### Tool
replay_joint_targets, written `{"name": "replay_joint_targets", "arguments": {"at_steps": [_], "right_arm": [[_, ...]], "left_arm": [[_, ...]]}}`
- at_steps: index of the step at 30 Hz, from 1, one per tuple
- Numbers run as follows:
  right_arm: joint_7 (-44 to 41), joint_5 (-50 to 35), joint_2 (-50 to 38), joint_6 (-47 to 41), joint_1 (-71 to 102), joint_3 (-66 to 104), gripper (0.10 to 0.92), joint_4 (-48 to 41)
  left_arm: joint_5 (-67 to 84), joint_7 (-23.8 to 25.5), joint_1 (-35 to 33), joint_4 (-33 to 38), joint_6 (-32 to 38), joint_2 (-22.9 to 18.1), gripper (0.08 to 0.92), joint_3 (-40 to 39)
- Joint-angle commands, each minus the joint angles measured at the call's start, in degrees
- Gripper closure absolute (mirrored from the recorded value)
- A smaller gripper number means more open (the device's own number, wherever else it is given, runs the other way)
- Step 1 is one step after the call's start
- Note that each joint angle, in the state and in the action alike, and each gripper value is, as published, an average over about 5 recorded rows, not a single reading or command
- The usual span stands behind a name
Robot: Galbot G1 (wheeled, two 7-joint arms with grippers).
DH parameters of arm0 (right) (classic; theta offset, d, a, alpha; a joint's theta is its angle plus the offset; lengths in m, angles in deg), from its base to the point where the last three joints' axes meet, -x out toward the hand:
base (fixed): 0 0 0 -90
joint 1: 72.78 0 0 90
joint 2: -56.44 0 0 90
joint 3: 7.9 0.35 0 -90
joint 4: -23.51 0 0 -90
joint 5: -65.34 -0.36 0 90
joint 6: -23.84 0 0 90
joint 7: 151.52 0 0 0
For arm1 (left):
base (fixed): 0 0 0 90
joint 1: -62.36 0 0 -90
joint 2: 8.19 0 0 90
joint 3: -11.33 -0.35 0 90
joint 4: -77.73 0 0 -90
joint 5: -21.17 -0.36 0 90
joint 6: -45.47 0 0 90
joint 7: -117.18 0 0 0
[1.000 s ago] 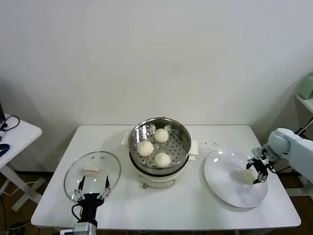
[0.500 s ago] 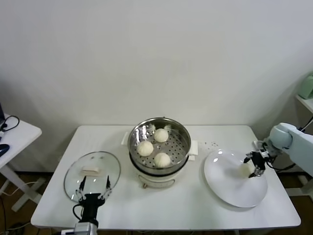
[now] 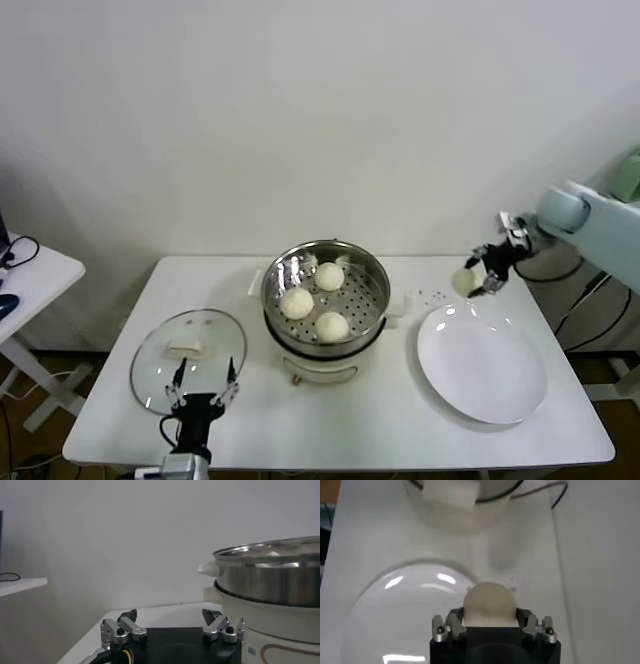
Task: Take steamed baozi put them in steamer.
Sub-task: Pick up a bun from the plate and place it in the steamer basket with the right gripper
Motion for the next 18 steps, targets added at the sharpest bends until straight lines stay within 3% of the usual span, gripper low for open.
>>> {"name": "replay_joint_targets", "arguments": {"at_steps": [1, 18], "right_arm": [[0.38, -20.31, 14.84, -2.64, -17.88, -16.41, 0.338, -1.02], [4.22, -30.96, 30.91, -6.76, -13.53, -22.08, 0.338, -1.46]], "left_arm": [[0.06, 0.19, 0.16, 0.68, -0.11, -0.01, 0.177, -0.89], [1.65, 1.27, -0.37, 2.82, 0.14, 0.58, 0.177, 0.26]]}}
